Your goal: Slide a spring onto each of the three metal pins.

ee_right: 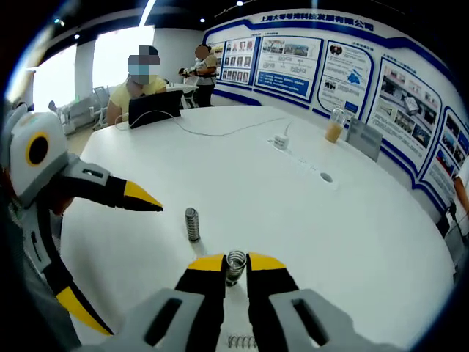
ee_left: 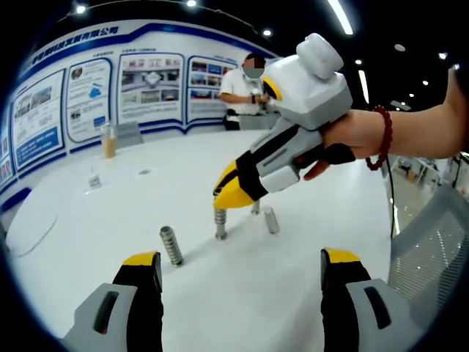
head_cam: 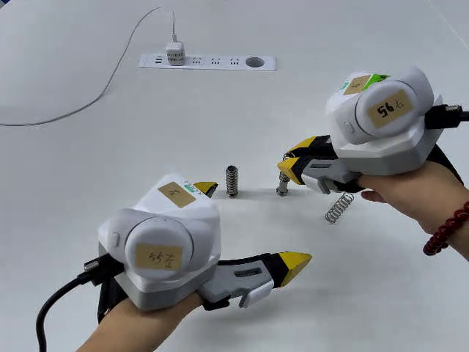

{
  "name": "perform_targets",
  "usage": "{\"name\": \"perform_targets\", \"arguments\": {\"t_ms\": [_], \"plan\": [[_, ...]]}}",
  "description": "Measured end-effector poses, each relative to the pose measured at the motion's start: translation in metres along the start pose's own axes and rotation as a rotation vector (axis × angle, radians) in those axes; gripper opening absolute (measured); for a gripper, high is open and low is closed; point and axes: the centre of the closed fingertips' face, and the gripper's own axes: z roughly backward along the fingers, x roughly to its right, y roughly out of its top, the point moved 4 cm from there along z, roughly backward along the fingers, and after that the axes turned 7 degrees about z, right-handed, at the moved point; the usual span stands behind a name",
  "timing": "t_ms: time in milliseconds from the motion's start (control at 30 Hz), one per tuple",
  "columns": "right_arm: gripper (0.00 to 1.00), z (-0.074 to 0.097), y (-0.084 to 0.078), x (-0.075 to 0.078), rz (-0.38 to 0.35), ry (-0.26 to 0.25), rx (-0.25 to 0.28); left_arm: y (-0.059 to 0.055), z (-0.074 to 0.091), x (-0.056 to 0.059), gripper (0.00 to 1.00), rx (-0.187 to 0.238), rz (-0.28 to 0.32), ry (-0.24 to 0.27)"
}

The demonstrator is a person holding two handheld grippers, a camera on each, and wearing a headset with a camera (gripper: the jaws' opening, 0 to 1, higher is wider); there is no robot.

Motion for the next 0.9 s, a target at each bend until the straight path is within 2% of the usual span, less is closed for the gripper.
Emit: {"name": "perform_targets", "arguments": {"t_ms": [233,900], "plan": [[0.12,-0.006,-0.01,-0.003,-0.015,0.003,-0.023,0.0,0.001,0.0,0.9,0.004,-0.007,0.001],[0.12,-0.011,-0.02,-0.004,-0.072,0.001,-0.034,0.0,0.001,-0.001,0.85,0.002,-0.03,0.006]]}}
